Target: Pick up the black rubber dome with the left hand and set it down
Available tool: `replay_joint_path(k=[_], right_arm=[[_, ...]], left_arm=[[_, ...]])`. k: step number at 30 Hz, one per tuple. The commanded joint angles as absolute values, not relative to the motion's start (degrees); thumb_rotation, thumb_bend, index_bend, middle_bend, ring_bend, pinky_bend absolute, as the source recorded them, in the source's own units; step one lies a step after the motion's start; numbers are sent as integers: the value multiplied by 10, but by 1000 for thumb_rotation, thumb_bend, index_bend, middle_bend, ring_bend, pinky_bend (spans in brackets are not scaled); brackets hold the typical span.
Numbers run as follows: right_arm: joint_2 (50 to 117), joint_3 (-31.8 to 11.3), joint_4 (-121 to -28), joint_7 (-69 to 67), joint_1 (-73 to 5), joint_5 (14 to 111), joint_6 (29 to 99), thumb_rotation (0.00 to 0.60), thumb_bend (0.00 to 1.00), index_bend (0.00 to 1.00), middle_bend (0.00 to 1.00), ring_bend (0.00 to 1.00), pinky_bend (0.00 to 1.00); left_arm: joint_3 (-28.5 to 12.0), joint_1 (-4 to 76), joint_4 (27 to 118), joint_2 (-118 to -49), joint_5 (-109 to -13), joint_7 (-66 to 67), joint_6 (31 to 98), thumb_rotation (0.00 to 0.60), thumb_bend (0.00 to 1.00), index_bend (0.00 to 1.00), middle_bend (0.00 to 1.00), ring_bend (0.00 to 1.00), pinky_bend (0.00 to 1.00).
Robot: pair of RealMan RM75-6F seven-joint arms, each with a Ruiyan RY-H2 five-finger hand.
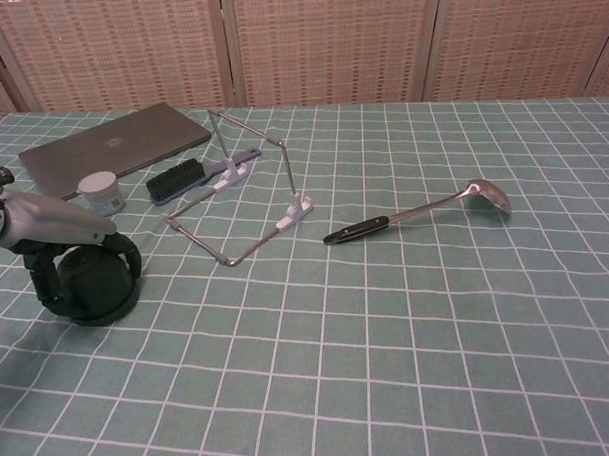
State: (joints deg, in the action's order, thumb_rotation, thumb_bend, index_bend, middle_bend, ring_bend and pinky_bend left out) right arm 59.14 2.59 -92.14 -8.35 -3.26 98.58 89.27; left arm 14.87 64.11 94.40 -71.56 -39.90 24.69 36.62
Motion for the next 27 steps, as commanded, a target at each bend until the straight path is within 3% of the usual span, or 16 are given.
replay_joint_path(k=[1,10,27], right_arm=[[591,27,-922,-85,-32,987,893,600,106,0,0,0,0],[587,30,-923,-94,-31,995,898,600,106,0,0,0,0],[588,34,-924,-92,-32,999,893,600,107,0,0,0,0]], left_arm=[[156,629,946,-722,-412,265,393,600,290,378,388,227,364],[161,603,954,-723,-440,292,431,600,293,551,599,398,514],[117,529,940,-697,-560,192,449,600,332,754,813,571,676]])
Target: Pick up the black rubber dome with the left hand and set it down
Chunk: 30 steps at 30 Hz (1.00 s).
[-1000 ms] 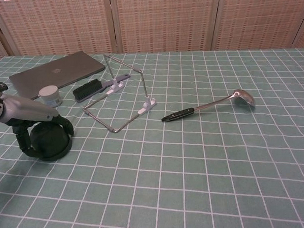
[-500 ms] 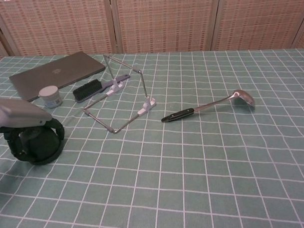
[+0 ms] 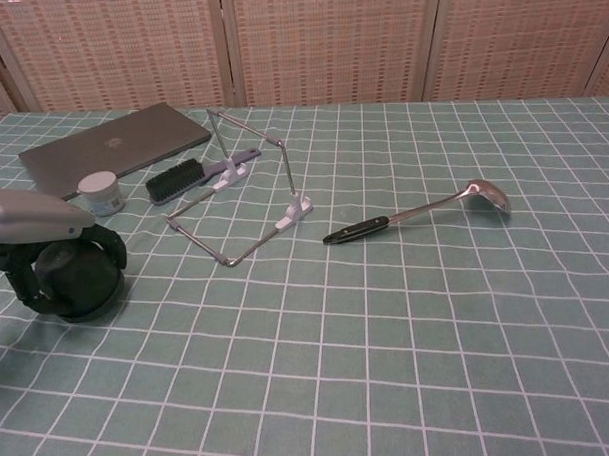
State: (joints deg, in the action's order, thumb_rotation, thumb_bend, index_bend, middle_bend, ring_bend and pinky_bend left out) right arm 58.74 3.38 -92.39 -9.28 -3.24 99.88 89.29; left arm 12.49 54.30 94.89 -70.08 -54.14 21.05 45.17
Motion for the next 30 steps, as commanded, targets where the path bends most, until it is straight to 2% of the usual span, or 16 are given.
replay_joint_path(k=[1,4,8,11,13,15,17,23,26,30], right_arm=[[588,34,-924,-92,-32,999,893,600,107,0,0,0,0],[588,34,-925,-90,-33,998,891,600,107,0,0,0,0],[588,35,-926,-89,-33,999,890,600,107,0,0,0,0],[589,34,-926,-90,-33,998,890,600,107,0,0,0,0],[589,34,-926,-90,-33,997,890,600,106,0,0,0,0],[589,34,-926,-90,-33,996,889,600,107,0,0,0,0],[590,34,-926,-88,-34,994,886,600,106,0,0,0,0],[594,34,-926,-81,-38,991,876,600,107,0,0,0,0],[595,34,-927,-77,-38,990,875,600,107,0,0,0,0],[594,34,-928,-78,-36,991,877,600,106,0,0,0,0]], left_arm=[[116,526,937,-697,-566,187,447,600,333,755,814,572,678],[108,512,929,-697,-588,167,451,600,330,759,818,577,683],[82,482,922,-694,-643,104,490,600,337,765,827,584,694],[43,436,903,-706,-704,-24,569,600,337,768,841,594,700],[12,401,872,-729,-731,-156,623,600,336,772,852,604,705],[-13,378,855,-743,-733,-291,641,600,336,774,856,607,704],[-49,359,853,-743,-718,-470,631,600,336,774,858,608,704],[-102,342,876,-700,-741,-806,565,600,395,781,864,611,685],[-115,339,876,-691,-769,-934,546,600,399,781,865,611,673],[-105,348,848,-694,-814,-971,529,600,398,784,866,612,678]])
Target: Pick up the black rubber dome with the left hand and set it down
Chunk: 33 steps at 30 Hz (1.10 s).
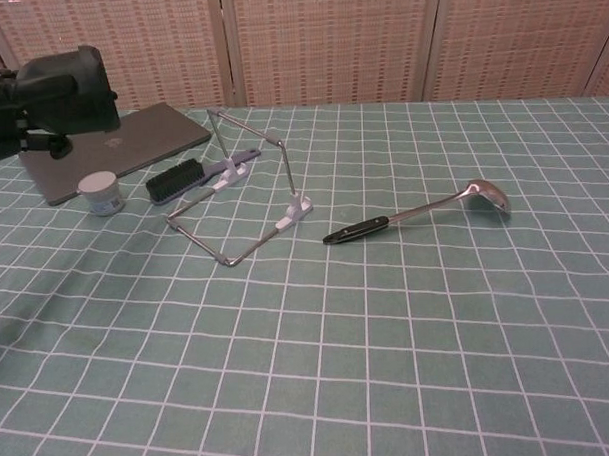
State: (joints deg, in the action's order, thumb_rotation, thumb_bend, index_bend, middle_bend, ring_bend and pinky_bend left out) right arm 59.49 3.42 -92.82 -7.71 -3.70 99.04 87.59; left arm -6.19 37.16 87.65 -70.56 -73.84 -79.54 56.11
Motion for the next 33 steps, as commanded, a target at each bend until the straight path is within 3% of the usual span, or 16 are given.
replay_joint_path(k=[1,6,8,9,12,16,19,22,26,29,33], right_arm=[[594,34,-928,-79,-36,991,879,600,107,0,0,0,0],[592,34,-928,-82,-35,990,882,600,107,0,0,0,0],[592,33,-926,-84,-34,991,883,600,107,0,0,0,0],[592,34,-926,-85,-35,991,881,600,107,0,0,0,0],[593,35,-926,-83,-36,992,879,600,106,0,0,0,0],[593,35,-927,-83,-36,993,880,600,106,0,0,0,0],[592,35,-927,-85,-35,993,882,600,107,0,0,0,0],[591,36,-927,-87,-36,994,881,600,107,0,0,0,0],[589,37,-926,-91,-36,994,881,600,107,0,0,0,0],[588,37,-926,-93,-36,995,883,600,107,0,0,0,0],[589,37,-925,-92,-36,995,882,600,106,0,0,0,0]], left_arm=[[-101,351,843,-695,-824,-970,528,600,398,786,866,613,680],[-90,358,836,-693,-848,-966,521,600,398,788,869,615,682],[-60,374,835,-678,-891,-939,491,600,399,788,871,616,681],[-13,396,843,-657,-960,-885,450,600,399,788,870,616,680],[32,429,863,-627,-1025,-758,399,600,399,788,867,616,678],[31,443,874,-623,-1014,-486,317,600,399,785,865,616,666],[6,427,882,-630,-955,-273,286,600,399,783,863,615,661],[-24,389,872,-655,-867,-31,326,600,397,783,863,615,668],[-39,349,877,-712,-682,331,445,600,398,782,863,615,669],[-38,347,916,-742,-561,505,535,600,398,781,863,615,667],[-31,353,951,-762,-503,623,625,600,399,779,863,615,667]])
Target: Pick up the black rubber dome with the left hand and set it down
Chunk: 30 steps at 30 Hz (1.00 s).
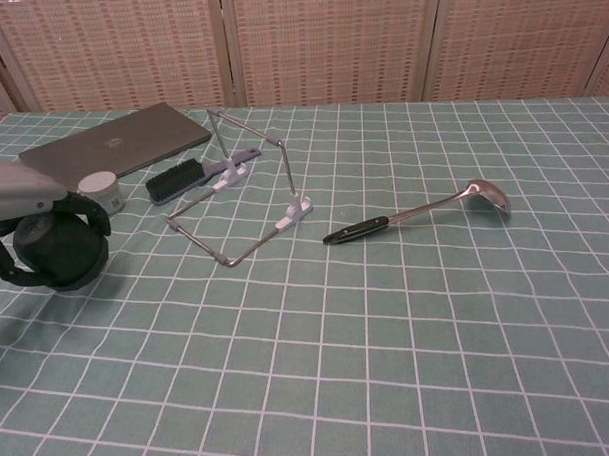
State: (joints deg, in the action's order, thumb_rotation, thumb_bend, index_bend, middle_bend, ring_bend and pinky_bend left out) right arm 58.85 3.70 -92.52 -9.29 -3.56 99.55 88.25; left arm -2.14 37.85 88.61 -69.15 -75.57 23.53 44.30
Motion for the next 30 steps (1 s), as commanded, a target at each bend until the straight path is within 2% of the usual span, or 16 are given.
replay_joint_path(k=[1,5,10,23,26,30], right_arm=[[589,37,-925,-92,-36,996,881,600,106,0,0,0,0],[586,39,-934,-84,-37,996,877,600,107,0,0,0,0],[585,38,-937,-84,-37,995,877,600,107,0,0,0,0],[587,35,-935,-80,-38,988,871,600,107,0,0,0,0],[587,36,-936,-78,-39,987,869,600,107,0,0,0,0],[587,35,-937,-79,-39,986,871,600,107,0,0,0,0]], left_arm=[[-27,355,958,-763,-499,638,635,600,397,778,862,615,668],[-12,364,1006,-745,-477,647,621,600,396,776,858,613,671],[-10,372,1014,-736,-489,611,608,600,395,770,856,611,671],[-29,378,965,-719,-592,333,492,600,394,746,835,597,657],[-28,384,953,-716,-596,294,464,600,394,720,808,574,635],[-22,386,927,-728,-616,280,464,600,393,677,771,547,595]])
